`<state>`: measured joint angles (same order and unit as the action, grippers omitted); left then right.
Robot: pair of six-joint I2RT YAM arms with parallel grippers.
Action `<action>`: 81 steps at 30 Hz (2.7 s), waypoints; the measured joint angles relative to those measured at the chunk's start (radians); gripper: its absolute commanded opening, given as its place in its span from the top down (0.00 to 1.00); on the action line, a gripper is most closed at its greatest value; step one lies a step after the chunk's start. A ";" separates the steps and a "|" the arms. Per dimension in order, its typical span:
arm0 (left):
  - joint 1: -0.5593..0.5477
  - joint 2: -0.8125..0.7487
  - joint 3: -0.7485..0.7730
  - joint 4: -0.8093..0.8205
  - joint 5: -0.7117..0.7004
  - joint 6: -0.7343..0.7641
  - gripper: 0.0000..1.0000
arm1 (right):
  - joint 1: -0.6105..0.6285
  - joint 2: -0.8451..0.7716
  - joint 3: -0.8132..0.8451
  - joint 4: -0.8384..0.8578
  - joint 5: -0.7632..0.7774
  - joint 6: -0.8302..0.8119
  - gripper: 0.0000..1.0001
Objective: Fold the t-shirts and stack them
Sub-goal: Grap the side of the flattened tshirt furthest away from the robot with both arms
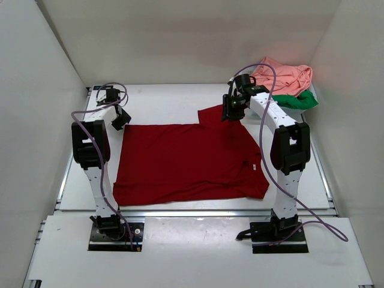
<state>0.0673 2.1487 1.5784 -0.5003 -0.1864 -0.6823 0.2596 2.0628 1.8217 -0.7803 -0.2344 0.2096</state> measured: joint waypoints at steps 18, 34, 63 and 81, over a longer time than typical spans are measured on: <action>-0.046 0.015 0.029 -0.065 -0.030 0.024 1.00 | -0.014 0.012 0.009 0.006 0.000 -0.005 0.58; -0.029 0.014 0.059 -0.127 -0.015 0.092 1.00 | -0.014 0.310 0.270 0.074 0.212 0.012 0.35; -0.028 0.010 0.061 -0.126 0.023 0.105 1.00 | -0.015 0.382 0.359 0.057 0.322 0.031 0.34; -0.037 -0.004 0.061 -0.121 0.030 0.074 1.00 | -0.056 0.406 0.348 0.003 0.266 0.053 1.00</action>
<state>0.0307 2.1448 1.6394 -0.6209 -0.1562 -0.6083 0.2039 2.4683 2.1700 -0.7776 0.0315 0.2626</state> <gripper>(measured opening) 0.022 0.021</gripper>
